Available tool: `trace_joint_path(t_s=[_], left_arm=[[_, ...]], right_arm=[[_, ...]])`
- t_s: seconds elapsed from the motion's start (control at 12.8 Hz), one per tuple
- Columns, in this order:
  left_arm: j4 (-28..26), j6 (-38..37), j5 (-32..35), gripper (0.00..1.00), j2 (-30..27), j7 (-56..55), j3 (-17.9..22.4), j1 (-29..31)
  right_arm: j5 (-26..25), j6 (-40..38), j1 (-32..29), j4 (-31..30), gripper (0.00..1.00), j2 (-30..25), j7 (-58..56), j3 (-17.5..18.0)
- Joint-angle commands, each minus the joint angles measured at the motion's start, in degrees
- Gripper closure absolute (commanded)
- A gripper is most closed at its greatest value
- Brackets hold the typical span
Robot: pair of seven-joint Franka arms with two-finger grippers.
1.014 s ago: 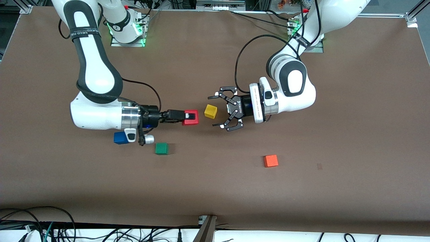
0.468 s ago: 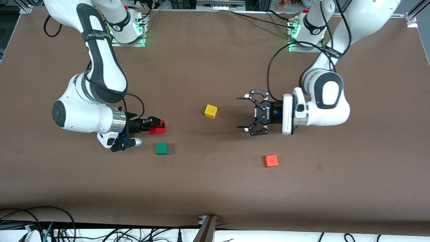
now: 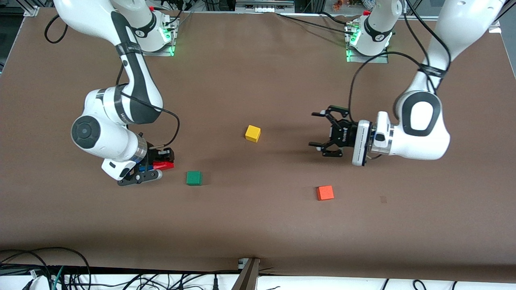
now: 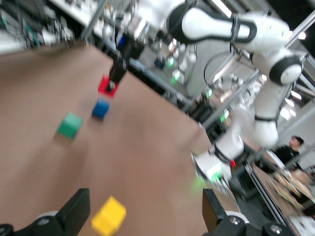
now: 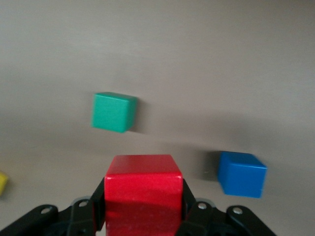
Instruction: Pass red block to right arm, stack on blue
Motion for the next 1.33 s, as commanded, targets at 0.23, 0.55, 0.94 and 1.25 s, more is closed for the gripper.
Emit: trace_joint_path(t_s=[0.23,0.55,0.94,1.25], left_arm=[[9.96,-15.32,24.18,0.0,-2.91,-27.57,-0.15,3.4],[20.44,-27.65,39.86,0.0,-2.92,-40.8,0.28,3.67],[27.48,-31.63,57.78,0.0,-5.98,-52.05,1.08,3.67],[26.62,-29.62,67.53,0.0,-11.85,-56.91,2.21,1.66]], right_arm=[[-7.93,12.22,1.1,-14.07,0.97,-5.25,5.53,-0.61],[-7.93,14.98,1.1,-19.55,0.97,-8.08,3.69,-3.34],[-7.85,21.2,0.75,-23.15,0.97,-7.82,0.7,-4.66],[-7.58,22.8,-1.18,-22.89,0.97,-6.24,-0.1,-4.75]])
